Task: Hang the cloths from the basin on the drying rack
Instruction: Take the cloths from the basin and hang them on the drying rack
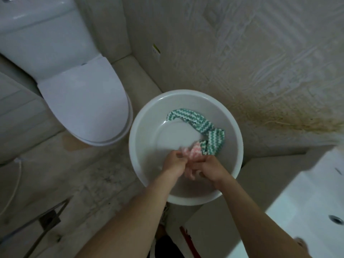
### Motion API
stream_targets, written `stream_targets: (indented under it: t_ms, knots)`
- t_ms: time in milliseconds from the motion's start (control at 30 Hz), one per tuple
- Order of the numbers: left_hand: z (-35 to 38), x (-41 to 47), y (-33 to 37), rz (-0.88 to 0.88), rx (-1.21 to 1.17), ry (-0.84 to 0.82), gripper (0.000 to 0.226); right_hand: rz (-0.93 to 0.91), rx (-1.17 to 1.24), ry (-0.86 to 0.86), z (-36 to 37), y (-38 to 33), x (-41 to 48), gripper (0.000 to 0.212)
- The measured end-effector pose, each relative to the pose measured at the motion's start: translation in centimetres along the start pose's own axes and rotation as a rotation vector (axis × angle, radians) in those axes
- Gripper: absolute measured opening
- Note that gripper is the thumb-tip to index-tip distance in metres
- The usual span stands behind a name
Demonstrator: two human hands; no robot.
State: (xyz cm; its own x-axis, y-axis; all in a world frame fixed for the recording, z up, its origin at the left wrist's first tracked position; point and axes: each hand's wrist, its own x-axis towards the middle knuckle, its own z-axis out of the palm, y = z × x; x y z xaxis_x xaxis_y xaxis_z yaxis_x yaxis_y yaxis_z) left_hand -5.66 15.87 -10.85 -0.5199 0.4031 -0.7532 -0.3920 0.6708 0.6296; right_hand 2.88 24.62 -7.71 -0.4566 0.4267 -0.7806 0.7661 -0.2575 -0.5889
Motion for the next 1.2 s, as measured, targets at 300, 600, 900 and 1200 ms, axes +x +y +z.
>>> stream_targets:
  t_ms: [300, 600, 900, 1200]
  knots:
    - [-4.2, -2.6, 2.0, 0.349, -0.015, 0.212, 0.004, -0.156, -0.786, 0.387, -2.2, -0.1, 2.2, 0.022]
    - [-6.1, -5.9, 1.5, 0.426, -0.046, 0.144, 0.014, -0.262, -0.935, 0.3, -0.3, -0.7, 3.0, 0.016]
    - [-7.9, -9.0, 3.0, 0.487, -0.211, 0.173, 0.007, -0.127, 0.839, -0.152, -1.4, -4.8, -4.8, 0.02]
    - [-10.2, -13.9, 5.9, 0.516, -0.345, -0.006, 0.006, -0.456, 0.221, -0.259, 0.5, -8.7, -10.0, 0.014]
